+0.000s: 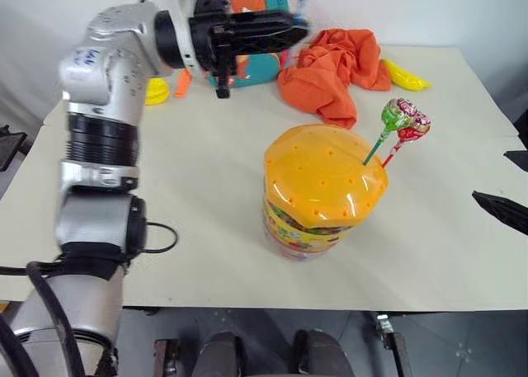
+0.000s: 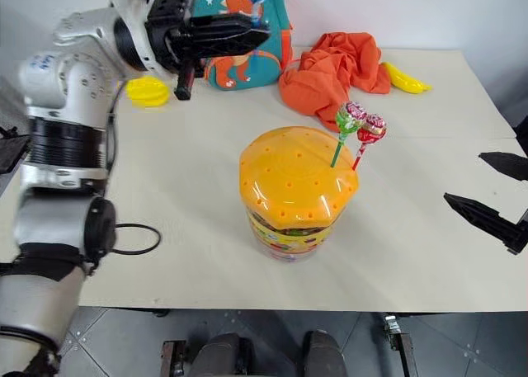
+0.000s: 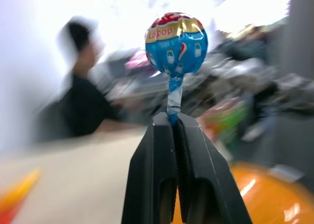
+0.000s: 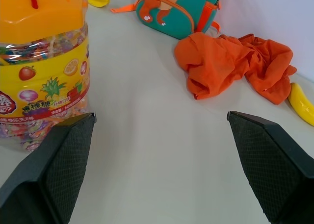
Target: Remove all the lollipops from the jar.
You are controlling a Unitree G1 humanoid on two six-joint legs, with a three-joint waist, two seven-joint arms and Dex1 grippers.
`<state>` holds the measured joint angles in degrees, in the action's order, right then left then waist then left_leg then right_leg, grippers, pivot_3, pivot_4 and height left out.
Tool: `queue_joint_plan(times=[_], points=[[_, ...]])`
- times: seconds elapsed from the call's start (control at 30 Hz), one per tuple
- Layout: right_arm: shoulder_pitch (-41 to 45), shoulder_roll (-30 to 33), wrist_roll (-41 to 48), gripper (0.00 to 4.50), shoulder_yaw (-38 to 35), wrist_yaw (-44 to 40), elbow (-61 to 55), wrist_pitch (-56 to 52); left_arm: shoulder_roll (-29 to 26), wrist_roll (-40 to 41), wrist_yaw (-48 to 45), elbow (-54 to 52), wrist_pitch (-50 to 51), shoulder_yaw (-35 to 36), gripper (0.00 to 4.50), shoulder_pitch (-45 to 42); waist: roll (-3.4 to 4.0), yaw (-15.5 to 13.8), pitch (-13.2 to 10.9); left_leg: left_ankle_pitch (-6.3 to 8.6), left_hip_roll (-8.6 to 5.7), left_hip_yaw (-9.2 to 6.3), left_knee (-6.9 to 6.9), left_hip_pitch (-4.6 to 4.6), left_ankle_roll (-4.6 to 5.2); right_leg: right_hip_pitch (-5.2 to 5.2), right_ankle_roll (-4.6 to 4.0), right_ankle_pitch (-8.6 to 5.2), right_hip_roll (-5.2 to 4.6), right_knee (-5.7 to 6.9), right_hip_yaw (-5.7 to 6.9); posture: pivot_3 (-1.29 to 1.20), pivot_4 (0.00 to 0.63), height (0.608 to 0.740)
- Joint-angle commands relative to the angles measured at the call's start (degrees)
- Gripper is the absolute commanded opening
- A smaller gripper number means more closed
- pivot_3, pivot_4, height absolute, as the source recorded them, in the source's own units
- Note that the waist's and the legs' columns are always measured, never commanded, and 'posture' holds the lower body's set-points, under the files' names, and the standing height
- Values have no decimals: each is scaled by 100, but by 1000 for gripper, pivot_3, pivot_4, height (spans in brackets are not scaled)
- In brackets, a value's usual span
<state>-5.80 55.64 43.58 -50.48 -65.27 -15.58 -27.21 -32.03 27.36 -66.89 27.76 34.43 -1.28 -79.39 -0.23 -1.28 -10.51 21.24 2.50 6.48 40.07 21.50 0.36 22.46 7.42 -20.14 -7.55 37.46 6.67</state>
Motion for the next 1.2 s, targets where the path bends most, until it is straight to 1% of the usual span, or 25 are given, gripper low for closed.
queue_joint_plan(times=[0.03,0.07,0.13,0.27,0.37,0.5,0.6,0.73,0.83,0.87,0.97,1.03,1.07,1.2], points=[[-17,109,149,4500,-257,-151,-17,1,-575,-634,814,-60,808,-97,39,84,0,12,0,0,0,0,-2,0,0,2,0,0,1,-1,0,0,150,740],[-17,131,183,4500,-261,-197,-6,-31,-734,-753,911,-124,990,-146,39,176,0,11,0,0,0,-1,-2,0,0,2,0,0,1,0,0,0,150,740],[-5,235,263,4500,-243,-338,35,-141,-1221,-1178,1111,-317,1561,-469,39,523,1,8,0,0,0,-1,0,0,0,3,0,0,1,1,-1,0,150,740],[146,421,295,4500,-70,-475,176,-234,-1917,-1615,1417,-887,2555,-871,39,1351,-3,0,-2,0,0,-2,-1,0,0,3,0,0,1,3,-2,0,150,740],[396,478,209,4500,203,-444,355,-165,-2443,-1836,1599,-1314,3397,-1161,39,2005,-12,-15,-7,0,0,-3,0,2,0,3,0,0,0,4,-3,0,150,740],[643,467,117,4500,516,-480,529,-82,-2990,-1887,1670,-1704,4328,-1494,39,2469,-22,-19,-10,1,0,-6,1,3,-1,3,0,0,0,6,-2,0,150,740],[855,485,57,4500,742,-495,674,-12,-3300,-1885,1703,-1826,4537,-1592,39,2737,-23,-26,-10,1,0,-3,1,3,-2,3,0,0,-1,6,-4,0,150,740],[1099,502,-13,4500,977,-535,827,29,-3455,-1921,1824,-1749,4595,-1600,39,2899,-24,-30,-10,1,0,-5,1,3,-2,3,0,0,-1,8,-2,0,150,740],[1356,497,-119,4500,1256,-530,981,110,-3478,-1888,1977,-1362,4832,-1409,720,2982,-26,-4,-8,1,0,0,1,2,-2,4,0,0,-1,7,-5,0,150,740],[1394,493,-140,4500,1286,-534,1002,120,-3459,-1852,2006,-1303,4874,-1348,1022,2979,-26,-1,-8,1,1,1,0,2,-2,6,0,0,0,8,-4,0,150,740],[1413,539,-81,4500,1223,-615,992,43,-3607,-1741,1910,-1654,4914,-1366,1950,2913,-26,-18,-8,1,2,5,0,3,-3,11,0,-1,0,13,-4,0,150,740],[1397,562,-74,4500,1198,-653,976,14,-3670,-1707,1851,-1736,4868,-1412,2609,2844,-29,-25,-7,2,2,5,2,3,-4,10,0,0,-3,15,-4,0,150,740],[1385,571,-72,4500,1181,-668,965,-4,-3701,-1683,1802,-1779,4841,-1446,2847,2783,-29,-27,-7,3,2,4,2,3,-4,10,0,0,-3,15,-4,0,150,740],[1361,574,-65,4500,1105,-658,935,-39,-3748,-1650,1640,-1887,4618,-1520,4151,2498,-30,-22,-7,3,2,7,2,3,-4,10,0,0,-3,15,-6,0,150,740]])
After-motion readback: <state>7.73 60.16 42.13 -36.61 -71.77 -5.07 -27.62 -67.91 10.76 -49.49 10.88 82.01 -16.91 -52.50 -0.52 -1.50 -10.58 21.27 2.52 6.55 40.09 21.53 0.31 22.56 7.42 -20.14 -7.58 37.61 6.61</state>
